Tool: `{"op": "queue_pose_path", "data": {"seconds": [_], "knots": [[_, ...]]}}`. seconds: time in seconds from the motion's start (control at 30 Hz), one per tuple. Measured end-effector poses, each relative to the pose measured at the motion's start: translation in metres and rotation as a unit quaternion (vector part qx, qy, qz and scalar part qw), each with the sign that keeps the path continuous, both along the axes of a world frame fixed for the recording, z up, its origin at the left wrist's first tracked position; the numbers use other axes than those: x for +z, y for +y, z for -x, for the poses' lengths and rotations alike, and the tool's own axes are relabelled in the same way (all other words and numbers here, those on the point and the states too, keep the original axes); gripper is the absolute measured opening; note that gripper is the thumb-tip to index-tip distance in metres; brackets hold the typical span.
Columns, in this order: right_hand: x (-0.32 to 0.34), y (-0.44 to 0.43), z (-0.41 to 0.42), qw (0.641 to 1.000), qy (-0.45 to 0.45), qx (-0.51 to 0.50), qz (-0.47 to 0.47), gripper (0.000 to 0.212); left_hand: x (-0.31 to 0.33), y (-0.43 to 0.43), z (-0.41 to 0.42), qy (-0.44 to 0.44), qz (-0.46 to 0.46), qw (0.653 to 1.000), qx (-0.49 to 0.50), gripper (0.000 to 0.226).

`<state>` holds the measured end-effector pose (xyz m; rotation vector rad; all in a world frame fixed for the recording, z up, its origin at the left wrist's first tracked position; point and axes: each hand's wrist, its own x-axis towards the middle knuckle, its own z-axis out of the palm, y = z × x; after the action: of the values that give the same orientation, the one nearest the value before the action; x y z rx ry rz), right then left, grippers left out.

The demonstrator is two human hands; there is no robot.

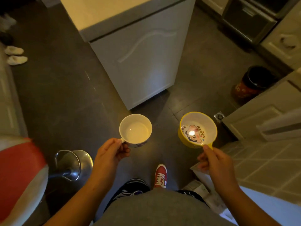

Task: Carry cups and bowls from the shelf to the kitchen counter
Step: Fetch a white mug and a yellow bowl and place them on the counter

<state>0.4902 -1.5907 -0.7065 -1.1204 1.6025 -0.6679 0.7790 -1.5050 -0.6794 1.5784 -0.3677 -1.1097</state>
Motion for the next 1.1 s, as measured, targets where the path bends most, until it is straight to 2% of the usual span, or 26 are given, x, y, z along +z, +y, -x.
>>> {"op": "queue_pose_path", "data": {"seconds": [0.13,0.27,0.4,0.57,0.7,0.87,1.1], "knots": [[0.005,-0.065,-0.036,1.000,-0.005,-0.015,0.007,0.033,-0.002,-0.053,-0.027,-0.009,-0.019,1.000,-0.011,0.042],[0.003,-0.129,-0.061,0.999,0.001,-0.030,0.017,0.034,-0.013,-0.122,-0.054,-0.019,-0.033,0.999,-0.025,0.043],[0.001,-0.190,-0.074,0.998,0.007,-0.059,0.015,0.036,-0.014,-0.212,-0.073,-0.019,-0.026,0.996,-0.083,0.040],[0.006,-0.243,-0.064,0.990,0.007,-0.143,0.009,0.034,-0.008,-0.330,-0.069,-0.012,-0.019,0.984,-0.176,0.030],[0.007,-0.264,-0.040,0.972,0.005,-0.236,-0.002,0.033,-0.004,-0.417,-0.036,0.024,-0.014,0.973,-0.229,0.034],[0.007,-0.284,0.006,0.946,0.004,-0.324,-0.029,0.032,-0.004,-0.504,0.026,0.032,-0.002,0.943,-0.332,0.025],[-0.001,-0.350,0.089,0.940,0.018,-0.339,-0.035,0.031,0.002,-0.609,0.129,0.018,0.003,0.930,-0.366,0.024]]}}
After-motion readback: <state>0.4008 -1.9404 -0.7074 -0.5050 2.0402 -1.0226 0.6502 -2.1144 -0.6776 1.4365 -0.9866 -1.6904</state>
